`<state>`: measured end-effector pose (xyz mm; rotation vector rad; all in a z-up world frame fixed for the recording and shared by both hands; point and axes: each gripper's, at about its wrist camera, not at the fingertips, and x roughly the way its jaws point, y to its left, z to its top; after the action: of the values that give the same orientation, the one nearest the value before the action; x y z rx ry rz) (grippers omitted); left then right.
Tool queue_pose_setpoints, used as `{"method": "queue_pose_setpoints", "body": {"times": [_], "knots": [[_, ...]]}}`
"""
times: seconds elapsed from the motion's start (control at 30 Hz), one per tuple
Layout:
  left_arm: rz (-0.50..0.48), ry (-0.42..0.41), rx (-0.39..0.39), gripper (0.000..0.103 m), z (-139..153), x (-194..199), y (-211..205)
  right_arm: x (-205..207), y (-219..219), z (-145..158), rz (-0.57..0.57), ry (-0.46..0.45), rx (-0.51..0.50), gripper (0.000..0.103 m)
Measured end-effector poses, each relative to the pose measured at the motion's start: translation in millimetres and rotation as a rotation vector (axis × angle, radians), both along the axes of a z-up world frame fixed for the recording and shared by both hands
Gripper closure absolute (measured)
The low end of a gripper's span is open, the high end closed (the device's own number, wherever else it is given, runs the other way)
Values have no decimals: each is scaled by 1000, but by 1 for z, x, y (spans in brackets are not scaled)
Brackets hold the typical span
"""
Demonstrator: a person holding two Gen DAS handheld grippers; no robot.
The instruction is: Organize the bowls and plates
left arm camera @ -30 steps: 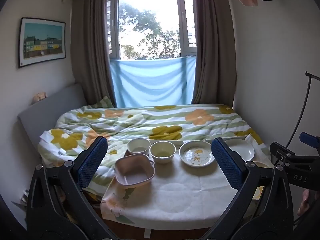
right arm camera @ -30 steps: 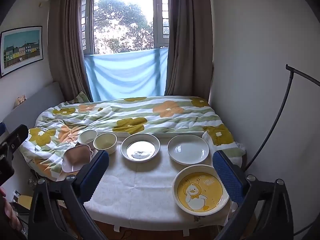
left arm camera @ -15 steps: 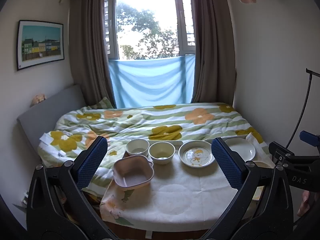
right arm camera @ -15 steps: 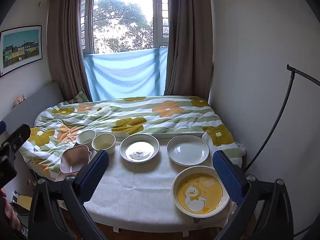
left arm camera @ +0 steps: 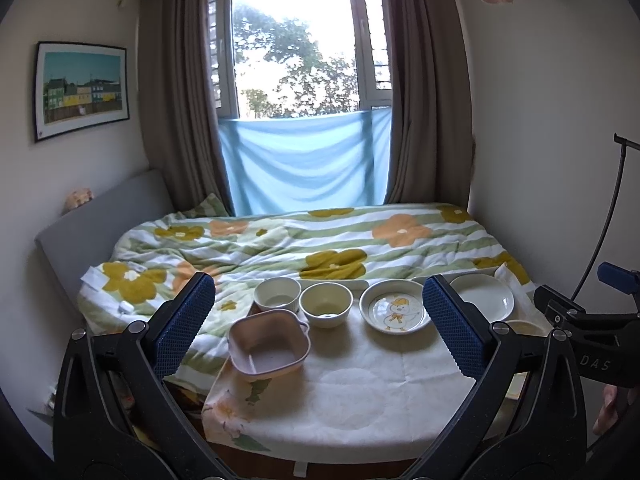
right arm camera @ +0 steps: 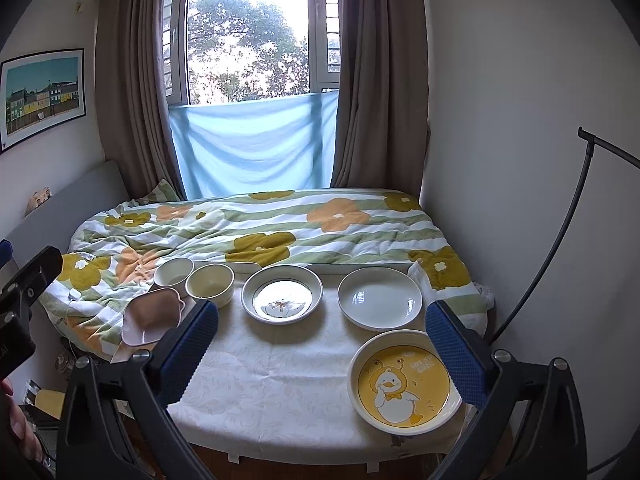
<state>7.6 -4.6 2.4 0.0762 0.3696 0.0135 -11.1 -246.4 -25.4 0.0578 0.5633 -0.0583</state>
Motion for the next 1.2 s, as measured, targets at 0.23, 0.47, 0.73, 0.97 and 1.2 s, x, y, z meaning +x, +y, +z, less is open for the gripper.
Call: {"method": "queue_pose_setpoints", "body": {"times": [0.23,0.47,0.73,0.97,1.2], "knots": [[7,0,8,0,-2,1,0,0,1,0,0,0,0,0],[13,-8,17,0,-5,1,-3,0,1,0,0,0,0,0],[8,3,18,0,-5,3,-2,0,1,0,-1,0,1,0],[1,9,-1,0,-4,6,2,1,0,-1,1,3,3,0],[1,10,1,0,-3,6,2,1,3,-2,1,4,3,0]]}}
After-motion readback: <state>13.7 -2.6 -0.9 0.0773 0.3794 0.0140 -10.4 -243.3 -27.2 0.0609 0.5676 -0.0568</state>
